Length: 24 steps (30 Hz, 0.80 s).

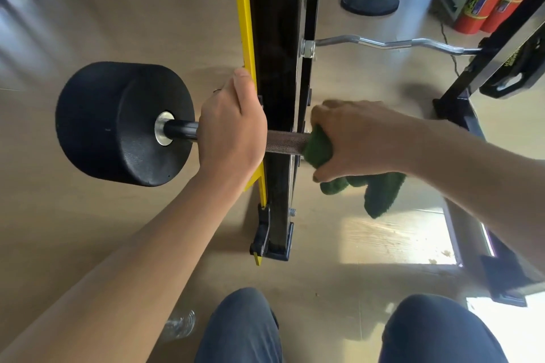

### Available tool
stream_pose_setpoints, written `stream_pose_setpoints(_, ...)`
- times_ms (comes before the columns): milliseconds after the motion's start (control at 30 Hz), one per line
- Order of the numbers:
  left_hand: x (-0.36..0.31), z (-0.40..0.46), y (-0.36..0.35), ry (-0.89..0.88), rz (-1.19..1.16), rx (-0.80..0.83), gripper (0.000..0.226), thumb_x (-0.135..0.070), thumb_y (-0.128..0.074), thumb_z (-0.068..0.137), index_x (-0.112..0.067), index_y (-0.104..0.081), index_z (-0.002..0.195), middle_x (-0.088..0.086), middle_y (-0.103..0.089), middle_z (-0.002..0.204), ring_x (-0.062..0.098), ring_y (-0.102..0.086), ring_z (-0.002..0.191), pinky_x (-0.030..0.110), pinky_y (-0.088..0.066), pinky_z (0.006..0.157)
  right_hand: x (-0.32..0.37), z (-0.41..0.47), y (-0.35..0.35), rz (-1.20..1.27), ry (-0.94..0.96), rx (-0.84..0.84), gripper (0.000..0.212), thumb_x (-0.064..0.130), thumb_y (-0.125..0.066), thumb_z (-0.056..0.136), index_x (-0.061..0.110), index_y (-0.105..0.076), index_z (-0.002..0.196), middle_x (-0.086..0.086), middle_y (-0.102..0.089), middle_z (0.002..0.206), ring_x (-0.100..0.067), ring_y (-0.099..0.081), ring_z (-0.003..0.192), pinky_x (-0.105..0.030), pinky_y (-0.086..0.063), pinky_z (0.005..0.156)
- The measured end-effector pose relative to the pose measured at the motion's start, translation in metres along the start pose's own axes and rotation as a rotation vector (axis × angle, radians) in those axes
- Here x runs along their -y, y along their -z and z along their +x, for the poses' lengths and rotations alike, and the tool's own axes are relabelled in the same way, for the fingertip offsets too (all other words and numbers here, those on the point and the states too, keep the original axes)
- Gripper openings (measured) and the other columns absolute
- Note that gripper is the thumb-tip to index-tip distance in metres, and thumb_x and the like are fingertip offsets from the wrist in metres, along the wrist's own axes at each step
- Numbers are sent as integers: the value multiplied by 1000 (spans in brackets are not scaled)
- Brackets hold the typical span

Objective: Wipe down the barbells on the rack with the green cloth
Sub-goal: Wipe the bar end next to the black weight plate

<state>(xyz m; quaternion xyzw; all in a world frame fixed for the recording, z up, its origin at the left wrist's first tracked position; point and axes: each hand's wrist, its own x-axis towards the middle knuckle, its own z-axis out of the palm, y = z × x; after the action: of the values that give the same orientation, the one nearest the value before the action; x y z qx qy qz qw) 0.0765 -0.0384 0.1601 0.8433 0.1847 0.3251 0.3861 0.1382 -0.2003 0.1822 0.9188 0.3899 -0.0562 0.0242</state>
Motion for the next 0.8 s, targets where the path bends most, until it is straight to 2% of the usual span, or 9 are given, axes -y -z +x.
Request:
stream_pose_setpoints(67, 0, 0, 0, 1, 8, 0, 48, -33, -24, 109, -27, -37, 64, -6, -46, 59, 7, -52, 58, 10, -34, 50, -17, -13, 4, 69, -114, 76, 88, 68, -80, 57, 29, -38, 125, 8, -46, 108, -7, -50, 78, -21, -39, 56)
stream_pose_setpoints(100, 0, 0, 0, -2, 15, -1, 47, -33, -24, 109, -28, -37, 64, -6, -46, 60, 7, -52, 59, 12, -35, 52, -24, -21, 6, 98, -169, 144, 91, 69, -80, 56, 29, -40, 127, 9, -49, 110, -10, -54, 82, -24, -43, 61)
stream_pose_setpoints(167, 0, -1, 0, -7, 17, -1, 46, -33, -24, 109, -28, -37, 65, -6, -47, 62, 8, -53, 62, 17, -39, 55, -32, -31, 8, 136, -219, 241, 62, 63, -78, 62, 29, -57, 109, 10, -61, 92, -9, -58, 78, -26, -48, 63)
stream_pose_setpoints(267, -1, -2, -1, -14, 19, -3, 46, -33, -24, 109, -27, -37, 65, -4, -47, 62, 11, -54, 63, 27, -42, 58, -27, -30, 2, 84, -196, 149, 21, 44, -71, 70, 26, -61, 77, 6, -61, 68, -10, -58, 65, -24, -45, 52)
stream_pose_setpoints(333, -1, -1, -2, -36, 76, -7, 44, -32, -23, 109, -29, -34, 66, -6, -45, 61, 10, -51, 61, 25, -38, 55, -19, -24, 1, 30, -182, 124, 18, 37, -69, 69, 24, -58, 70, 4, -58, 64, -11, -56, 60, -23, -41, 49)
stream_pose_setpoints(400, 0, 0, -3, -60, 142, -14, 42, -29, -23, 109, -27, -35, 69, -9, -42, 61, 7, -47, 57, 13, -31, 50, -9, -17, 4, 8, -160, 119, 18, 35, -67, 74, 24, -54, 68, 4, -57, 65, -11, -55, 59, -21, -38, 47)
stream_pose_setpoints(500, -2, -2, -4, -80, 196, -19, 34, -25, -24, 109, -20, -41, 81, -12, -38, 62, 4, -42, 54, 7, -34, 49, 12, 1, 4, 49, -82, 92, 29, 31, -63, 85, 26, -42, 66, 6, -53, 65, -7, -50, 58, -19, -32, 45)
stream_pose_setpoints(667, -3, -3, -6, -52, 142, -53, 42, -31, -23, 107, -21, -40, 71, -4, -44, 61, 10, -49, 58, 24, -30, 49, 47, 30, 2, 102, -9, 5, 23, 29, -62, 86, 25, -43, 72, 5, -50, 68, -10, -48, 59, -26, -41, 57)
stream_pose_setpoints(800, -1, 0, -1, -49, 135, -51, 44, -29, -23, 106, -28, -31, 63, -3, -42, 58, 14, -46, 55, 30, -28, 50, 32, 10, -12, 59, -67, -111, 13, 36, -57, 92, 24, -53, 95, 9, -48, 67, -7, -44, 56, -29, -36, 61)
